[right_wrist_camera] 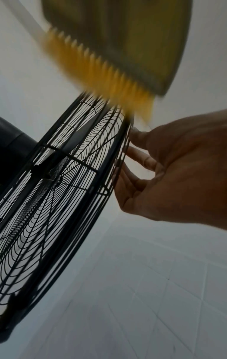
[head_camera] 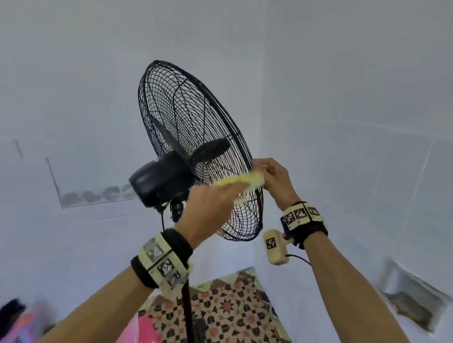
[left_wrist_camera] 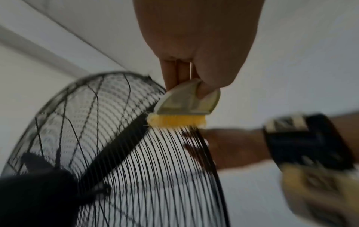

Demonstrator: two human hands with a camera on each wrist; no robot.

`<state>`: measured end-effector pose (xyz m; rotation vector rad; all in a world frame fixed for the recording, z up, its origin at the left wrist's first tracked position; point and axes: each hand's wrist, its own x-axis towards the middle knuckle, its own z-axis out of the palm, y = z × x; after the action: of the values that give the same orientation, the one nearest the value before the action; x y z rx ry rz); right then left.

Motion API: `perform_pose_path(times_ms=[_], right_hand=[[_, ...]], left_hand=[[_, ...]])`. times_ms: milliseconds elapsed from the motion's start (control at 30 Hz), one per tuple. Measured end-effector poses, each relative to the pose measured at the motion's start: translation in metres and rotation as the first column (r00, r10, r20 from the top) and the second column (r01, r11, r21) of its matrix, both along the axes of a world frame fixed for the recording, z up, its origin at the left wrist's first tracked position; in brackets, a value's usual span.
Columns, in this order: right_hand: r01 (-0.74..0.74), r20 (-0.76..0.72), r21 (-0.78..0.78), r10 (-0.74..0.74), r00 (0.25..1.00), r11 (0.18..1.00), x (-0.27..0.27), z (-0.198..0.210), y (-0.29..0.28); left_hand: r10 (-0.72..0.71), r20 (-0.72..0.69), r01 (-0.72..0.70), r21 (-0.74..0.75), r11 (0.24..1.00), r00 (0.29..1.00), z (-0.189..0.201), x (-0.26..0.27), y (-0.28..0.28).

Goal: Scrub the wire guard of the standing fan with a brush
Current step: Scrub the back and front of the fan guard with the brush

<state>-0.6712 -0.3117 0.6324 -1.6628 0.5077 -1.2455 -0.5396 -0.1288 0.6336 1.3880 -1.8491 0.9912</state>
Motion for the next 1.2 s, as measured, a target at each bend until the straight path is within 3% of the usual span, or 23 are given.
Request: perform_pose_path(times_ms=[67, 133, 267, 333, 467, 533, 700, 800, 900, 933, 1000, 1033, 1100, 1133, 1200], right_hand=[[-0.030, 0.012, 0.038, 0.030, 0.999, 0.999, -0.002, -0.002, -0.001], [-0.046, 0.030, 0.054, 0.044, 0.999, 0.997, 0.000, -0.002, 0.000], [-0.016, 0.005, 0.023, 0.016, 1.000, 1.000, 0.004, 0.001, 0.001], [-0.009, -0.022, 0.015, 0.010, 1.000, 1.000, 0.003, 0.002, 0.000], [-0.011, -0.009, 0.020, 0.011, 1.000, 1.000, -0.002, -0.001, -0.007], [-0.039, -0.001, 0.072, 0.039, 0.999, 0.997, 0.000, -0.005, -0.009], [-0.047, 0.007, 0.093, 0.047, 0.999, 0.995, -0.001, 0.008, 0.002], [0.106, -0.075, -0.070, -0.112, 0.991, 0.992, -0.006, 0.009, 0.013], [0.226, 0.101, -0.330, -0.204, 0.974, 0.916, -0.019, 0.010, 0.039], [0.217, 0.117, -0.482, -0.183, 0.976, 0.849, -0.023, 0.012, 0.050], [0.140, -0.054, -0.729, -0.260, 0.964, 0.670, -0.021, 0.010, 0.065], [0.143, -0.113, -0.764, -0.348, 0.931, 0.629, -0.018, 0.008, 0.070], [0.268, -0.089, -0.766, -0.510, 0.856, 0.584, -0.012, -0.002, 0.067], [0.312, -0.095, -0.736, -0.548, 0.831, 0.601, -0.011, -0.009, 0.063], [0.294, -0.157, -0.629, -0.488, 0.859, 0.720, -0.011, -0.025, 0.053]], left_hand=[[0.012, -0.062, -0.022, -0.166, 0.986, 0.998, 0.032, 0.008, 0.005], [0.066, -0.067, -0.080, -0.220, 0.972, 0.996, 0.040, 0.013, 0.004], [0.036, 0.008, -0.036, 0.045, 0.998, 0.999, -0.022, -0.005, -0.002], [0.040, -0.023, -0.036, 0.147, 0.988, 0.999, -0.033, -0.013, -0.001], [-0.024, -0.092, 0.015, -0.097, 0.995, 0.995, 0.021, -0.010, 0.003], [-0.006, -0.107, -0.010, -0.142, 0.990, 0.994, 0.035, -0.003, 0.004], [0.008, -0.091, 0.005, 0.147, 0.989, 0.996, -0.020, -0.008, -0.002], [0.023, -0.122, -0.001, 0.179, 0.984, 0.992, 0.001, -0.007, -0.001], [0.007, -0.112, 0.014, 0.191, 0.982, 0.994, 0.044, 0.004, 0.005], [0.017, -0.105, 0.005, 0.202, 0.979, 0.994, 0.056, 0.009, 0.005], [0.013, -0.084, 0.007, 0.236, 0.972, 0.996, 0.072, 0.016, 0.000], [-0.023, -0.068, 0.039, 0.246, 0.969, 0.997, 0.078, 0.017, -0.003], [-0.084, 0.018, 0.076, 0.274, 0.959, 0.996, 0.087, 0.026, -0.014], [-0.082, 0.089, 0.053, 0.295, 0.954, 0.993, 0.092, 0.033, -0.020], [-0.001, 0.200, -0.059, 0.293, 0.954, 0.980, 0.110, 0.050, -0.031]])
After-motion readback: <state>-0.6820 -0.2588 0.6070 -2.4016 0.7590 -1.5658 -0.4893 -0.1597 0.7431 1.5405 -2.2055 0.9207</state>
